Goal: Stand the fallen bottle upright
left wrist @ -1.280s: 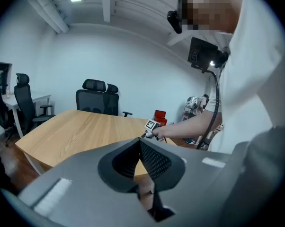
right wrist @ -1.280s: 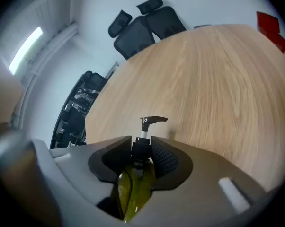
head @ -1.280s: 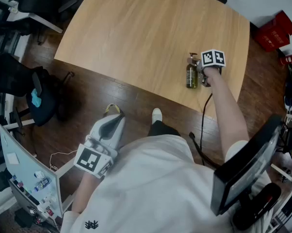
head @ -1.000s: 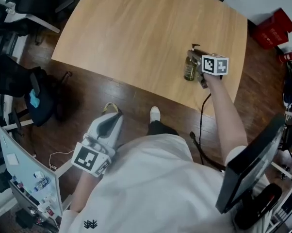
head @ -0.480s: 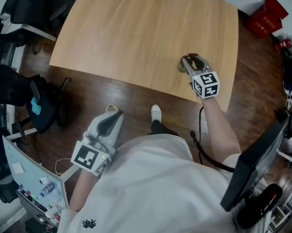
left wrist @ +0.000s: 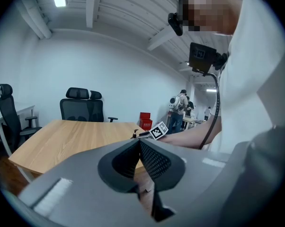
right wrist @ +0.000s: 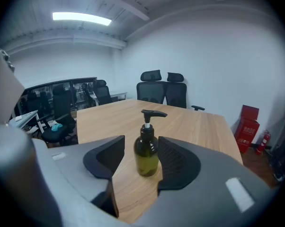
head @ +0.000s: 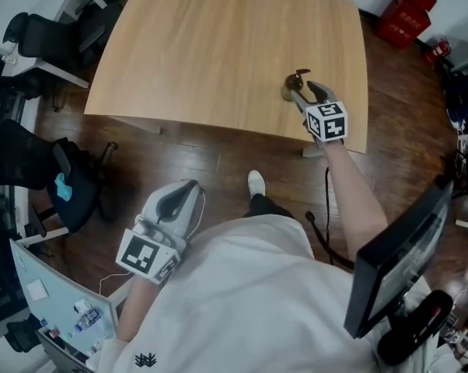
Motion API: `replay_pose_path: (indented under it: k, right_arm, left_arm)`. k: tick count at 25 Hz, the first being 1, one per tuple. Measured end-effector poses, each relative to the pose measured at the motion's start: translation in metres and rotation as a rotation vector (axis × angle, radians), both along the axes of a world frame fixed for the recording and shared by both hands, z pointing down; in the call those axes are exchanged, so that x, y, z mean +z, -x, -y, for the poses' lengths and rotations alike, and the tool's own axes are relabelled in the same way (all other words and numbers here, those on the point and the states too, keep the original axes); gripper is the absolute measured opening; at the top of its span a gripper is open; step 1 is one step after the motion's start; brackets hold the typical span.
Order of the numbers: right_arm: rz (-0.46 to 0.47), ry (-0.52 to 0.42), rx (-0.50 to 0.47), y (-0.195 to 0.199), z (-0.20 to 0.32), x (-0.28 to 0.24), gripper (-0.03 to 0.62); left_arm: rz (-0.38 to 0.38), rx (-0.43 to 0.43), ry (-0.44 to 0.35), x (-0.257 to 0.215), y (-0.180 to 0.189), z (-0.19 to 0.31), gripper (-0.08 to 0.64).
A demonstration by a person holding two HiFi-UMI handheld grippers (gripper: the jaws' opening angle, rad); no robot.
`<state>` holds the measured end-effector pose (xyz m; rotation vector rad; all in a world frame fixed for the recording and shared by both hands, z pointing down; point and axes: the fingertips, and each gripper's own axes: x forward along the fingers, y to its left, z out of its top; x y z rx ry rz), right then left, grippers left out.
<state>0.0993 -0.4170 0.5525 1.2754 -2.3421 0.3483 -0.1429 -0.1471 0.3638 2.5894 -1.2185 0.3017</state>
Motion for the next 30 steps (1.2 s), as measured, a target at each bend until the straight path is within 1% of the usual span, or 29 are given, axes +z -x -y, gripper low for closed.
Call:
replay_pose_path:
  k: [3, 5, 6, 8, 11, 14, 18, 23, 27, 30]
  right_arm:
    - [0.034, -0.014, 0.046, 0.006, -0.039, -0.016, 0.225]
    - [0.065, -0.021, 0.066, 0.013, -0.083, -0.027, 0.225]
    - [0.07, -0.025, 0.079, 0.012, -0.108, -0.034, 0.225]
    - [0.073, -0.04, 0.118, 0.01, -0.158, -0.051, 0.225]
    - [0.087, -0.037, 0.146, 0.021, -0.24, -0.071, 0.225]
    - [0.082, -0.015, 0.141, 0.036, -0.315, -0.086, 0.225]
    - [0.073, -0.019, 0.143, 0.041, -0.392, -0.107, 0.225]
    - [0.082, -0.069, 0.124, 0.037, -0.457, -0.139, 0.225]
    - [0.083, -0.105, 0.094, 0.033, -0.505, -0.149, 0.225]
    - [0.082, -0.126, 0.062, 0.031, -0.551, -0.154, 0.225]
  left_arm:
    - [-0.011, 0.021, -0.025, 0.003, 0.018, -0.026, -0.002]
    - [-0.023, 0.046, -0.028, 0.008, 0.026, -0.049, -0.002]
    - [-0.033, 0.07, -0.034, 0.01, 0.027, -0.058, -0.002]
    - [-0.052, 0.145, -0.054, 0.013, 0.027, -0.071, -0.002]
    - [-0.068, 0.242, -0.054, 0.019, 0.029, -0.098, -0.002]
    - [-0.082, 0.304, -0.037, 0.022, 0.028, -0.127, -0.002]
    - [-0.084, 0.37, -0.037, 0.022, 0.014, -0.165, -0.002]
    - [-0.072, 0.403, -0.049, 0.02, -0.008, -0.204, -0.002]
    - [-0.074, 0.398, -0.057, 0.024, -0.025, -0.241, -0.002]
    - [-0.085, 0.386, -0.042, 0.031, -0.041, -0.276, -0.002]
